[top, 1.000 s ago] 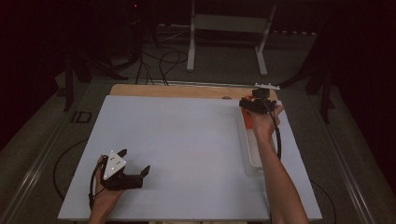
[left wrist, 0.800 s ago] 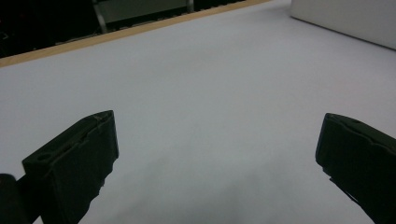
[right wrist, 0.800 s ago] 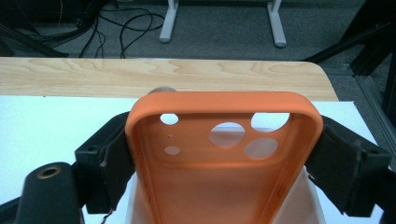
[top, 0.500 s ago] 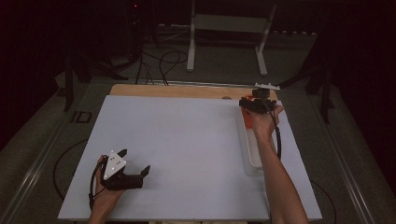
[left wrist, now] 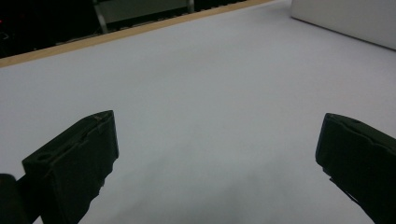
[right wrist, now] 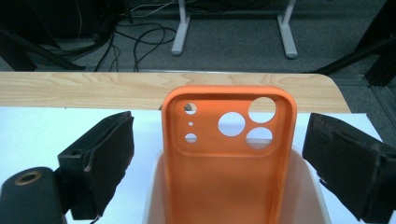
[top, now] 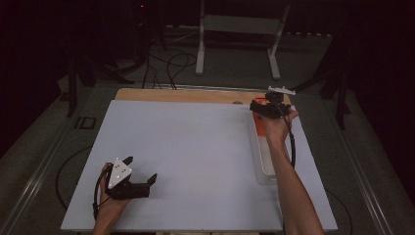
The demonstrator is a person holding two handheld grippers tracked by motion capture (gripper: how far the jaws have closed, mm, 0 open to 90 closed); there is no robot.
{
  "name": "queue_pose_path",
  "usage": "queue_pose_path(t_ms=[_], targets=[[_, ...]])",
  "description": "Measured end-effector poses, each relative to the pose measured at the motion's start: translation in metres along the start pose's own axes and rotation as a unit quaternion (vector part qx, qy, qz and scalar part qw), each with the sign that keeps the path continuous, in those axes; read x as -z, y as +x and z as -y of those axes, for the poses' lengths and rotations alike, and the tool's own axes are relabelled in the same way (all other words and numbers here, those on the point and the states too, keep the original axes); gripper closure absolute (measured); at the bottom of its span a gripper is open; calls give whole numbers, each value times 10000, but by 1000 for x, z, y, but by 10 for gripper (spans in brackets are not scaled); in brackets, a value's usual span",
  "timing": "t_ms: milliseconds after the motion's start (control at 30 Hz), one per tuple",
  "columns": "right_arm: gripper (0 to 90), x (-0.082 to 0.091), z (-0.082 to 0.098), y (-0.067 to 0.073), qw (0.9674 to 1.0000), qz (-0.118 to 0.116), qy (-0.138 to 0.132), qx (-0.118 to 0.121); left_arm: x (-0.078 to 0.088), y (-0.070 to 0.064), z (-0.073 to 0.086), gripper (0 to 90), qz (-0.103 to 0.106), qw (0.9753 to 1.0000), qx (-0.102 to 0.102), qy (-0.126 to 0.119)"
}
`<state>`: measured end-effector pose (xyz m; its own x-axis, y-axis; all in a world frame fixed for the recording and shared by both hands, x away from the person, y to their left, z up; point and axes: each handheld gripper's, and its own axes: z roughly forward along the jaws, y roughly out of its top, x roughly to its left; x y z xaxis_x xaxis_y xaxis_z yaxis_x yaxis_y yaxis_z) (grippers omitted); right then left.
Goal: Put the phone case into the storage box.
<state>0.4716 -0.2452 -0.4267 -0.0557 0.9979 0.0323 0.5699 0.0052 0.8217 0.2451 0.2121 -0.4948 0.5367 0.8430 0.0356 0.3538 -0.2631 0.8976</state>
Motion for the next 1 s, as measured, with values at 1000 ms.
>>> queue_pose_path(t_ms=[1000], targets=[[89, 18, 9, 9, 9967, -705, -80, 407, 0, -1, 0, 0, 4, 10000, -12, -5]])
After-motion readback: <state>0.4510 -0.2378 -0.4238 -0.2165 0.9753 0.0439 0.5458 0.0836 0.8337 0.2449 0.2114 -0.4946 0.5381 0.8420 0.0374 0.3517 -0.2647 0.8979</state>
